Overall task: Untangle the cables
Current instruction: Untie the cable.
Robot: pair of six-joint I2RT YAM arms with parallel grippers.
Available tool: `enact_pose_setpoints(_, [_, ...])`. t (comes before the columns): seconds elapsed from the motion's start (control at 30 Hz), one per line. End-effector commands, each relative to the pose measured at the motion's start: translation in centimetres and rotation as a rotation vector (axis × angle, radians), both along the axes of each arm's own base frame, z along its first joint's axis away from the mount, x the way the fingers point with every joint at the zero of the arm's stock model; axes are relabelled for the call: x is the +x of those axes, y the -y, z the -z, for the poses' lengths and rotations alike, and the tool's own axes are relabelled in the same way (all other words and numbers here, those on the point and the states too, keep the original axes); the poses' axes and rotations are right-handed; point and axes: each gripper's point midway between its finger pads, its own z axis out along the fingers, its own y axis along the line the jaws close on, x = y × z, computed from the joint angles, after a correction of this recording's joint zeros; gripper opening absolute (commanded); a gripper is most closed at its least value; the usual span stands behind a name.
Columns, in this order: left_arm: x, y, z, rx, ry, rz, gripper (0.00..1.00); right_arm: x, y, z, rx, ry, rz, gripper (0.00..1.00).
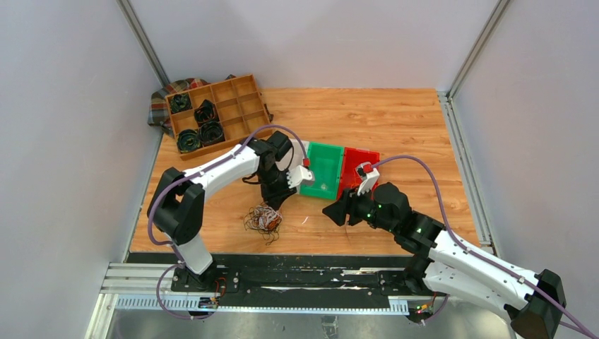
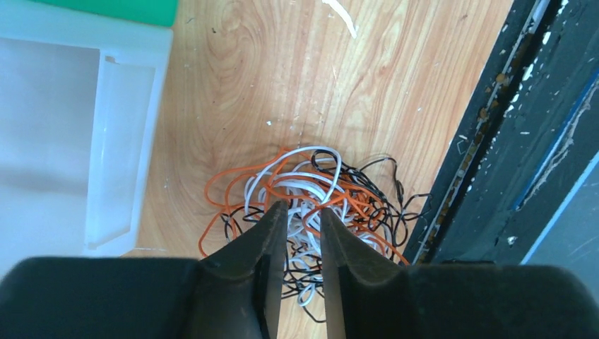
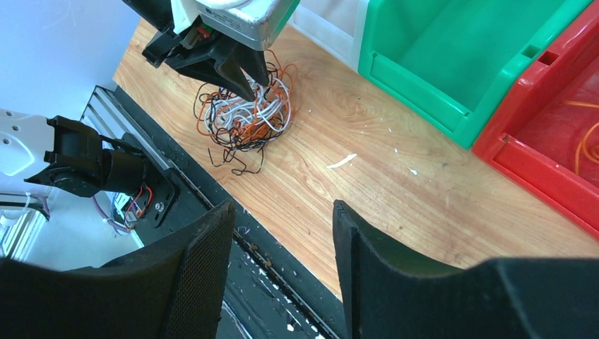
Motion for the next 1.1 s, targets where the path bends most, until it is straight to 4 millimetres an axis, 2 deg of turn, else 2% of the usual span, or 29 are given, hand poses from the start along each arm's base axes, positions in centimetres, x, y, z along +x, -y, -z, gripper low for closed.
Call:
enact_pose_setpoints(0.0, [-0.9, 0.7, 0.1, -0.051, -0.047, 0.008, 0.23, -0.6, 0.0, 0.3, -0.008, -0.008, -0.012, 0.52])
enact_pose_setpoints(0.17, [-1.7, 0.7, -0.7, -0.076, -0.065, -0.002, 0.12, -0.5, 0.4, 0.2, -0.009, 0.002, 0.002, 0.51])
enact_pose_setpoints(0.27, [-1.6, 0.9, -2.1, -0.091, -0.05, -0.026, 0.04, -0.4, 0.5, -0.2, -0.003, 0.009, 0.011, 0.5])
enact_pose_setpoints(0.57, [-1.1, 1.7, -11.4, -0.242, 0.118, -0.108, 0.01, 0.5, -0.3, -1.4, 0.018, 0.045, 0.016, 0.53])
enact_pose_setpoints(0.63, [-1.3, 1.6, -13.0, -0.274, 0.145, -0.125, 0.01, 0.6, -0.8, -2.1, 0.037, 0.059, 0.006, 0.59])
enact_pose_setpoints(0.73, [-1.7, 1.8, -15.4, -0.324, 0.169, -0.149, 0.01, 0.9, -1.9, -3.4, 0.066, 0.097, -0.011, 0.73])
enact_pose_setpoints(0.93, [-2.3, 1.9, -19.2, -0.393, 0.206, -0.162, 0.01, 1.7, -5.0, -6.5, 0.087, 0.2, -0.052, 0.76])
enact_pose_setpoints(1.07, [-2.5, 2.1, -20.8, -0.424, 0.221, -0.161, 0.01, 2.2, -7.3, -7.8, 0.079, 0.243, -0.08, 0.76])
